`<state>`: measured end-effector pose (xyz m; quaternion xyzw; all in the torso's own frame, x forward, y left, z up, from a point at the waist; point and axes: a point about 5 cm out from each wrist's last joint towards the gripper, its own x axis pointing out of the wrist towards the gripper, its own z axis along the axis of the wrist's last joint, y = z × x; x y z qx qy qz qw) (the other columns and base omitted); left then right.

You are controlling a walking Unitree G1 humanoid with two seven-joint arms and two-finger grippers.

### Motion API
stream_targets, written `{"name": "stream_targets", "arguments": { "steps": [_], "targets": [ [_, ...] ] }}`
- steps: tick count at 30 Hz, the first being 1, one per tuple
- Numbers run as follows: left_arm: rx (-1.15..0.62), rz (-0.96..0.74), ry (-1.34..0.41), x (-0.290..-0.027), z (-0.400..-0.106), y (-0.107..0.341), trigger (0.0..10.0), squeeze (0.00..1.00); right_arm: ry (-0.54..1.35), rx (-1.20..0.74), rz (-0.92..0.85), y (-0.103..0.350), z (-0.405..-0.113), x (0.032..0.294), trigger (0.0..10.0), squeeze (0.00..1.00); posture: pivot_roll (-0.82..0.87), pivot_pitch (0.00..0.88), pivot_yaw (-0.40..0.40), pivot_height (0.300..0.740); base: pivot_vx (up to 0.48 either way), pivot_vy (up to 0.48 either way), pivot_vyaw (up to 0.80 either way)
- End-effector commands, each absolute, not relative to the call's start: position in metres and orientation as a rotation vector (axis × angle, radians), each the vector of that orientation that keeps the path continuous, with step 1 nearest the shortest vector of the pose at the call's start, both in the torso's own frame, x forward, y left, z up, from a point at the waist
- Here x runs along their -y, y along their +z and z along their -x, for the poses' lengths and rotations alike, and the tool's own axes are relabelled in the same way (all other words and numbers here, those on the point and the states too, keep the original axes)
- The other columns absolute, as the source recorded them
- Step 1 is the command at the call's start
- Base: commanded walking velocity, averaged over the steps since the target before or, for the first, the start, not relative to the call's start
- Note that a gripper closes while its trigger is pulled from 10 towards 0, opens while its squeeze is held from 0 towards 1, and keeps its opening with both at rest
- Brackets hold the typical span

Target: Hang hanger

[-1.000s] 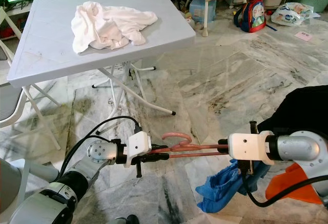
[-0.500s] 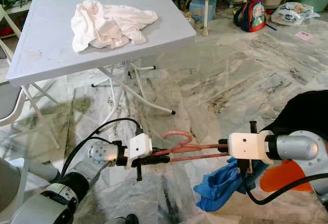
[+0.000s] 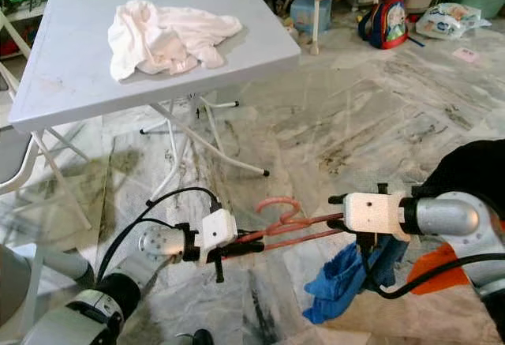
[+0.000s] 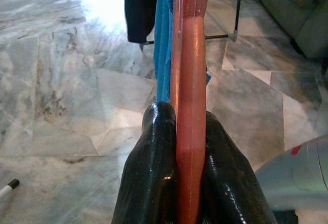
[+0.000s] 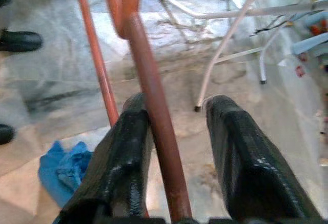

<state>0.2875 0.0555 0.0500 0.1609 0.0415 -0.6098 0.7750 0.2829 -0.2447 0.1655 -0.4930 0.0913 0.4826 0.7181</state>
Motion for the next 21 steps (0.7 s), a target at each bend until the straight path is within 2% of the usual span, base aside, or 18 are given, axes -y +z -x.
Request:
{"name": "stream_targets", "arguments": {
  "steps": [1,14,21],
  "targets": [
    [-0.056,-0.342,-1.294,-0.057,-0.288,0.053,0.0,0.00,1.054,-0.168,1.107,0.169,-0.285,0.243,10.0,1.00,-0.22,0.150,0.071,0.740,0.000,0.000,0.00],
    [-0.051,-0.344,-1.212,-0.059,-0.287,0.048,0.0,0.00,0.976,-0.086,1.138,0.181,-0.293,0.243,10.0,1.00,-0.21,0.144,0.073,0.740,0.000,0.000,0.00],
    [-0.058,-0.359,-1.151,-0.068,-0.290,0.046,0.0,0.00,0.880,-0.063,1.180,0.191,-0.298,0.254,10.0,1.00,-0.21,0.141,0.079,0.740,0.000,0.000,0.00]
  ]
}}
